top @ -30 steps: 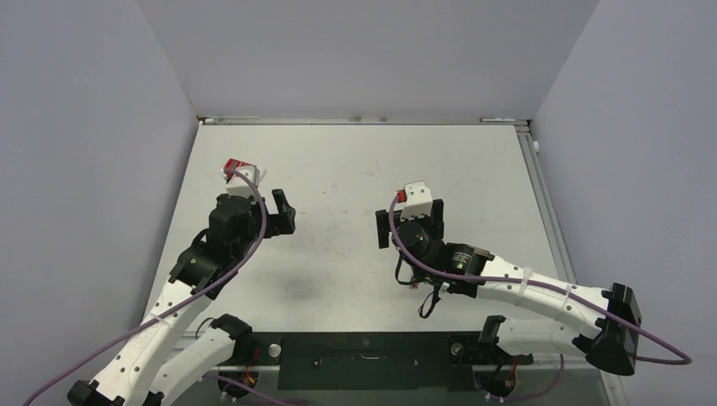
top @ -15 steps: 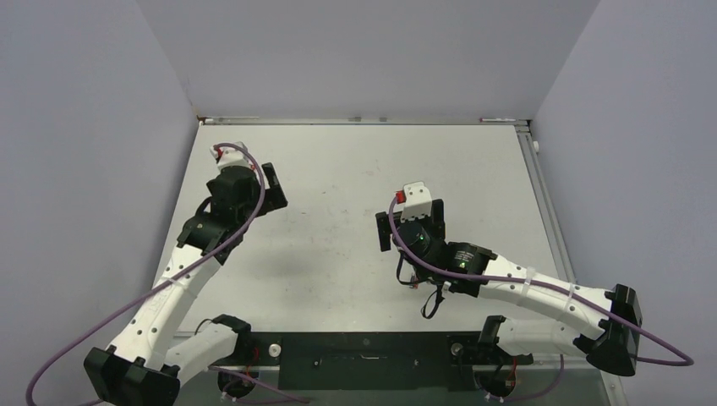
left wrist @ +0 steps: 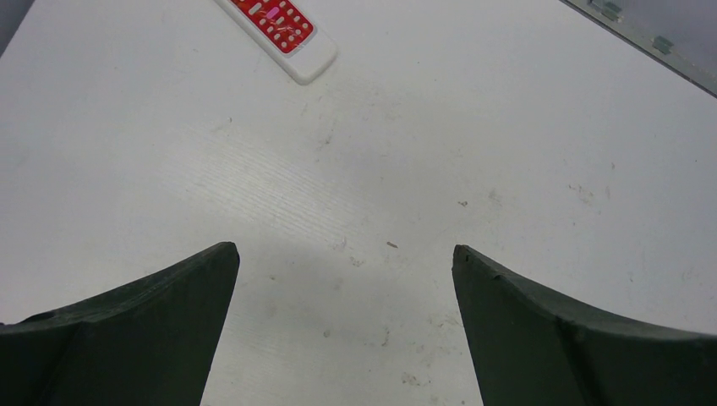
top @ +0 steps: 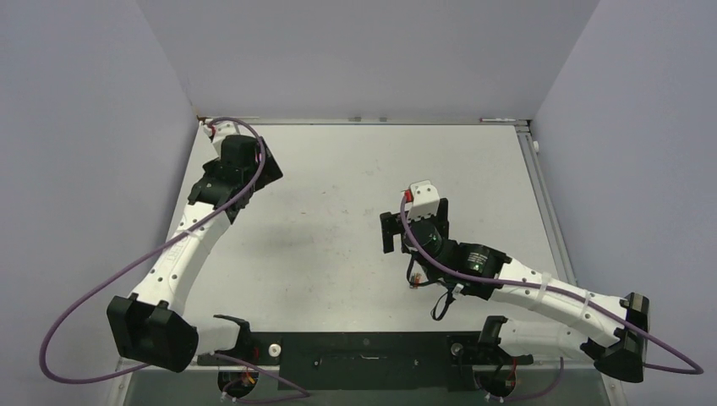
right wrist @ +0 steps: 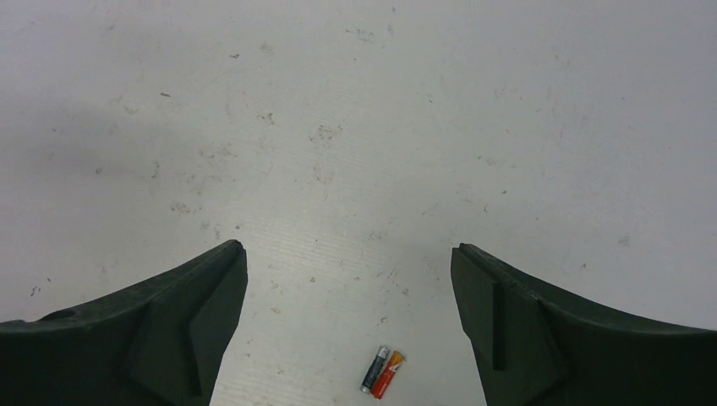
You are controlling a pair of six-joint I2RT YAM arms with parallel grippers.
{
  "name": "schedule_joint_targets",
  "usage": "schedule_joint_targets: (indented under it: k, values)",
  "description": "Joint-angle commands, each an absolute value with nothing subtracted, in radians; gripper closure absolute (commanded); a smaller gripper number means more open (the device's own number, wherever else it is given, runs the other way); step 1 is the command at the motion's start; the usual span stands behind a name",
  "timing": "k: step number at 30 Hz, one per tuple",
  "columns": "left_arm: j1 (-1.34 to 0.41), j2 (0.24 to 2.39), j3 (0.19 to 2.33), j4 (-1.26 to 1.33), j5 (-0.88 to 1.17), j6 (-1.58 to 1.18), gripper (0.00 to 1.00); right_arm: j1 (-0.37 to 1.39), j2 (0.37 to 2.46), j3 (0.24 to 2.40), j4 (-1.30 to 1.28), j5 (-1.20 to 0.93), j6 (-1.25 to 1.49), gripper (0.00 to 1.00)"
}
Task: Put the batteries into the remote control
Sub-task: Pick up the remote control from the center of the board.
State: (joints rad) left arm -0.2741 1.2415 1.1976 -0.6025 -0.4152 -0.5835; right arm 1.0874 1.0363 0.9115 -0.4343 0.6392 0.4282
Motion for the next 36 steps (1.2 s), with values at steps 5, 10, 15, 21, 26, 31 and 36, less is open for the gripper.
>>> schedule_joint_targets:
  k: [5, 10, 15, 21, 26, 31, 36]
  values:
    - [-0.179, 1.378, 1.288, -0.597, -0.433, -0.749, 0.04, 1.081, 0.965, 0.944, -0.451, 0.590, 0.430, 0.10]
    - [-0.134, 1.465, 1.330, -0.588, -0.409, -0.791, 0.04, 1.079, 0.943, 0.934, -0.467, 0.573, 0.442, 0.10]
    - [-0.100, 1.577, 1.402, -0.608, -0.400, -0.804, 0.04, 1.081, 0.917, 0.917, -0.470, 0.550, 0.460, 0.10]
    - [-0.075, 1.747, 1.546, -0.674, -0.390, -0.810, 0.04, 1.081, 0.904, 0.913, -0.482, 0.528, 0.476, 0.10]
    - [-0.059, 1.886, 1.664, -0.717, -0.389, -0.815, 0.04, 1.081, 0.892, 0.910, -0.488, 0.517, 0.484, 0.10]
    - [-0.041, 2.005, 1.778, -0.768, -0.375, -0.814, 0.04, 1.081, 0.884, 0.910, -0.500, 0.502, 0.494, 0.10]
    - [-0.014, 2.101, 1.888, -0.818, -0.345, -0.806, 0.04, 1.081, 0.879, 0.913, -0.510, 0.494, 0.499, 0.10]
